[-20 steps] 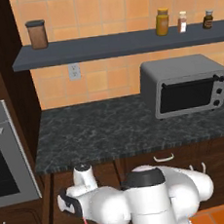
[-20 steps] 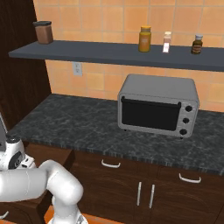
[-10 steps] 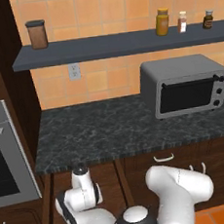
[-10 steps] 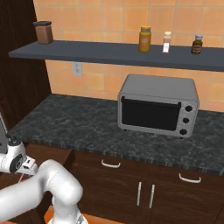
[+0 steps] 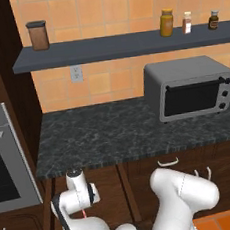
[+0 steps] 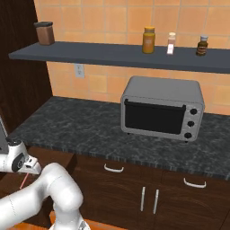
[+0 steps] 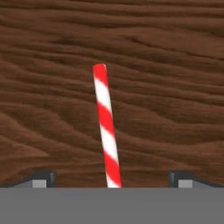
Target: Take a straw from the drawer in front and place it inside the glass cup on the dining counter.
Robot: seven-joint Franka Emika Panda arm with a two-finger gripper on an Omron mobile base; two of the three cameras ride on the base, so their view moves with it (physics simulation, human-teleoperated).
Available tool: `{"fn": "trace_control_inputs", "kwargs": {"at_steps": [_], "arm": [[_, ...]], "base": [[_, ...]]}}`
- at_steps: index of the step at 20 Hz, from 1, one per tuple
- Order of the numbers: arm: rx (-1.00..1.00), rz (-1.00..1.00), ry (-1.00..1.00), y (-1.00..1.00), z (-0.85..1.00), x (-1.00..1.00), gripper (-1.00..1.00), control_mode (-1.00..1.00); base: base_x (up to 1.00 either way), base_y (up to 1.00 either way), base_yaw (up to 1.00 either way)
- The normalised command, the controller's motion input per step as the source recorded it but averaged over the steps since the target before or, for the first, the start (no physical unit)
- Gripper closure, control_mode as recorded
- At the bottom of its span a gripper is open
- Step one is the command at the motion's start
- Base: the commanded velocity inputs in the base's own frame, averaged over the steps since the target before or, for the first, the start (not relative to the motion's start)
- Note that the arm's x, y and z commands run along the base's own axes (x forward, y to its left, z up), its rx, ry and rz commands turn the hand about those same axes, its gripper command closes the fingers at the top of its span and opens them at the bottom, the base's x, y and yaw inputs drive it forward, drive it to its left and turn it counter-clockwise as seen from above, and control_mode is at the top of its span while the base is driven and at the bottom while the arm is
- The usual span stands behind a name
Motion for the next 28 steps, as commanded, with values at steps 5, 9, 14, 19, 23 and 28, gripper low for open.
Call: {"fn": "trace_control_inputs", "kwargs": {"at_steps": [5, 9, 14, 19, 23, 28], "arm": [[0.03, 0.0, 0.09, 0.0, -0.94, 0.0, 1.0, -1.0], [0.15, 0.0, 0.18, 0.0, -1.0, -0.04, 1.0, -1.0], [0.13, 0.0, 0.04, 0.0, -1.0, -0.57, 1.0, -1.0], [-0.08, 0.0, -0.06, 0.4, -1.0, -0.93, 1.0, -1.0], [-0.15, 0.0, -0.34, 0.65, -1.0, -1.0, 1.0, -1.0], [-0.02, 0.0, -0.14, 0.46, -1.0, -0.95, 1.0, -1.0]], "base": [[0.0, 0.0, 0.0], [0.0, 0.0, 0.0], [0.0, 0.0, 0.0], [0.0, 0.0, 0.0], [0.0, 0.0, 0.0], [0.0, 0.0, 0.0]]}}
